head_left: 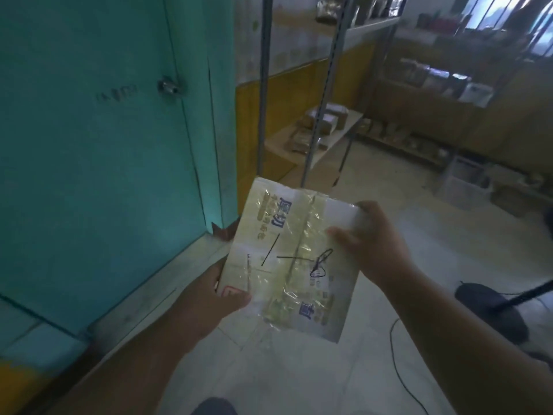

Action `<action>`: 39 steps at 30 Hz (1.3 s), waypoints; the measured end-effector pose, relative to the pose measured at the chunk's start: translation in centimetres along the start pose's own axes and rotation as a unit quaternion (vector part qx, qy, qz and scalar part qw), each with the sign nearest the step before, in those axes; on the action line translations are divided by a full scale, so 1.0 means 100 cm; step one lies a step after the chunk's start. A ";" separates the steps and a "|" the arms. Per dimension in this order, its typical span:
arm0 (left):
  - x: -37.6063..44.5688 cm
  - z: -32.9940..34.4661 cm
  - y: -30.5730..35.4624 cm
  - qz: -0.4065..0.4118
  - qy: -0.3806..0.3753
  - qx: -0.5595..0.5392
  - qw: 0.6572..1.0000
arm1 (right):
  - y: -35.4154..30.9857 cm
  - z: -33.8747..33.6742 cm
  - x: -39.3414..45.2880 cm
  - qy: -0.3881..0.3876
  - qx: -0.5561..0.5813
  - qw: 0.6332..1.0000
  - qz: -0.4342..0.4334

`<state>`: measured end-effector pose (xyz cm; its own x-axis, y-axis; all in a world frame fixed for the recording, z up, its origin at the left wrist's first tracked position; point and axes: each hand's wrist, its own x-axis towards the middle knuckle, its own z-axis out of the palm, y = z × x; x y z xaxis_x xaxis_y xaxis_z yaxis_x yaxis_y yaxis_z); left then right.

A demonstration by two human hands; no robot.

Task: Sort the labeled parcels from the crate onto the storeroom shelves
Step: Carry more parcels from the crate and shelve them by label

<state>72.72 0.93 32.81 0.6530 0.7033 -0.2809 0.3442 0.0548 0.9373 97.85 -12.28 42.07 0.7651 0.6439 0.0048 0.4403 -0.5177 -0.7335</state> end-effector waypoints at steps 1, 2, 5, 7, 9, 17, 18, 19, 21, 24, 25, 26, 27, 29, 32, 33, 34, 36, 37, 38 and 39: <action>0.014 0.008 0.004 0.003 -0.001 0.002 1.000 | 0.007 -0.002 0.014 -0.008 0.006 1.000 0.003; 0.032 0.016 0.007 0.007 -0.004 0.003 1.000 | 0.014 -0.004 0.030 -0.014 0.012 1.000 0.007; 0.096 0.043 0.024 0.010 -0.018 -0.006 1.000 | 0.032 -0.015 0.084 -0.011 0.003 1.000 0.021; 0.146 0.061 0.041 0.018 -0.054 -0.016 0.998 | 0.046 -0.030 0.119 0.011 -0.004 0.999 0.046; 0.191 0.084 0.063 0.018 -0.098 -0.020 0.995 | 0.061 -0.054 0.149 0.039 0.000 0.997 0.071; 0.351 0.225 0.169 0.055 -0.251 0.044 0.965 | 0.157 -0.167 0.254 0.167 0.006 0.974 0.152; 0.366 0.248 0.176 0.059 -0.258 0.048 0.963 | 0.173 -0.177 0.268 0.178 0.008 0.972 0.156; 0.383 0.271 0.181 0.064 -0.260 0.046 0.962 | 0.191 -0.188 0.284 0.188 0.015 0.970 0.156; 0.414 0.315 0.192 0.067 -0.251 0.043 0.965 | 0.223 -0.209 0.321 0.201 0.022 0.967 0.153; 0.456 0.366 0.213 0.055 -0.230 0.044 0.971 | 0.257 -0.244 0.384 0.175 -0.009 0.973 0.150; 0.468 0.379 0.222 0.050 -0.218 0.038 0.974 | 0.263 -0.256 0.405 0.166 -0.013 0.975 0.145; 0.481 0.390 0.230 0.045 -0.206 0.029 0.977 | 0.268 -0.268 0.427 0.159 -0.021 0.977 0.138; 0.495 0.400 0.238 0.044 -0.197 0.024 0.979 | 0.273 -0.277 0.449 0.154 -0.031 0.979 0.132; 0.522 0.416 0.253 0.033 -0.172 0.021 0.984 | 0.282 -0.288 0.493 0.137 -0.033 0.982 0.125; 0.570 0.429 0.263 0.026 -0.131 0.021 0.991 | 0.298 -0.285 0.568 0.120 -0.004 0.987 0.105; 0.588 0.432 0.266 0.022 -0.120 0.026 0.992 | 0.303 -0.281 0.591 0.112 -0.003 0.989 0.101; 0.607 0.435 0.268 0.018 -0.108 0.028 0.994 | 0.307 -0.278 0.616 0.101 -0.006 0.990 0.097; 0.648 0.440 0.273 0.013 -0.087 0.020 0.996 | 0.314 -0.273 0.665 0.084 -0.010 0.992 0.090; 0.669 0.443 0.278 0.012 -0.082 0.016 0.996 | 0.318 -0.272 0.689 0.078 -0.014 0.993 0.086; 0.692 0.448 0.284 0.006 -0.080 0.009 0.997 | 0.322 -0.273 0.714 0.074 -0.022 0.993 0.084; 0.715 0.454 0.290 0.002 -0.087 0.004 0.996 | 0.326 -0.276 0.738 0.070 -0.034 0.994 0.081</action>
<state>160.01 20.59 30.56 0.7612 0.5696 -0.3100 0.3463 0.0471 0.9369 181.59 2.84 37.28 0.8843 0.4668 -0.0105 0.3339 -0.6479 -0.6846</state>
